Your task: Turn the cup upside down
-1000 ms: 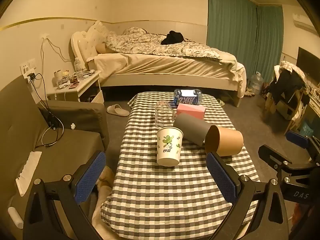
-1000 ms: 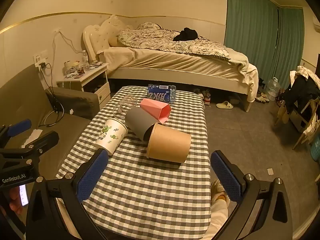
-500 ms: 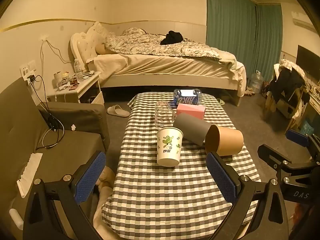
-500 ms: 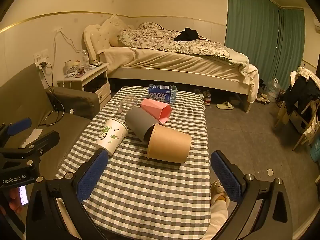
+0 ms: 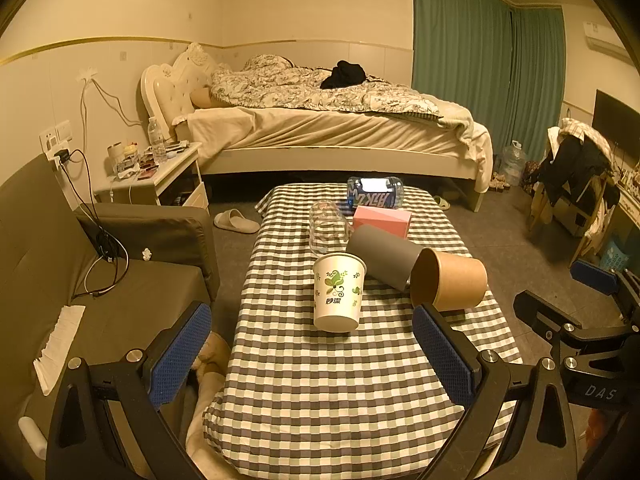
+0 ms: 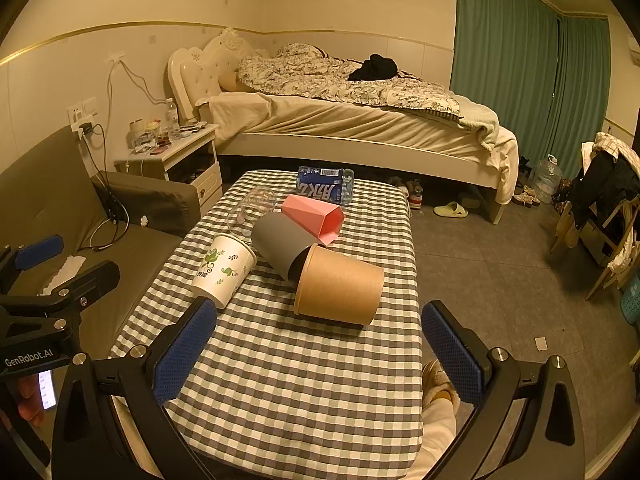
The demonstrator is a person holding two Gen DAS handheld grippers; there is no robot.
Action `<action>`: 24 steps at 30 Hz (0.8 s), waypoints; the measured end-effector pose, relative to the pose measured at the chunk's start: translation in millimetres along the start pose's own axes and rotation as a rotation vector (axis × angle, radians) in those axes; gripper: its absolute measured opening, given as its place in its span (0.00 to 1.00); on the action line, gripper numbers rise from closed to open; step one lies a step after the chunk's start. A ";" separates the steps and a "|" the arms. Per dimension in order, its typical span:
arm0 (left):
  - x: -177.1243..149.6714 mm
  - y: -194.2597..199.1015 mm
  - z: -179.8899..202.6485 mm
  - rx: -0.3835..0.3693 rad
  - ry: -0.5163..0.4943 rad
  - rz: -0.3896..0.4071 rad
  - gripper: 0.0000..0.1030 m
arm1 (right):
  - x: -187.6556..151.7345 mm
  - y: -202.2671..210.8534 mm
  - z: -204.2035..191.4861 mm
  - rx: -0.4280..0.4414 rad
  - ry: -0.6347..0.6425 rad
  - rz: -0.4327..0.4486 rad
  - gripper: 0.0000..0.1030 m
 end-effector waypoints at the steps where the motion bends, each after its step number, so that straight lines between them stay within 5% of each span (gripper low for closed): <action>1: 0.0 0.0 0.0 0.001 0.000 -0.001 1.00 | -0.1 -0.1 -0.2 -0.001 0.000 0.000 1.00; 24: 3.2 0.5 0.2 0.001 -0.001 -0.004 1.00 | -2.4 -1.3 -0.9 -0.001 -0.001 -0.003 1.00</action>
Point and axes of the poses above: each gripper's, at about its wrist camera, not at the fingertips, and y roughly against the way its jaws point, z to its right, x to its top, the point moved 4 cm from there along -y, roughly the way its jaws point, and after that the axes turned 5 degrees about x, right-handed, at the moved point
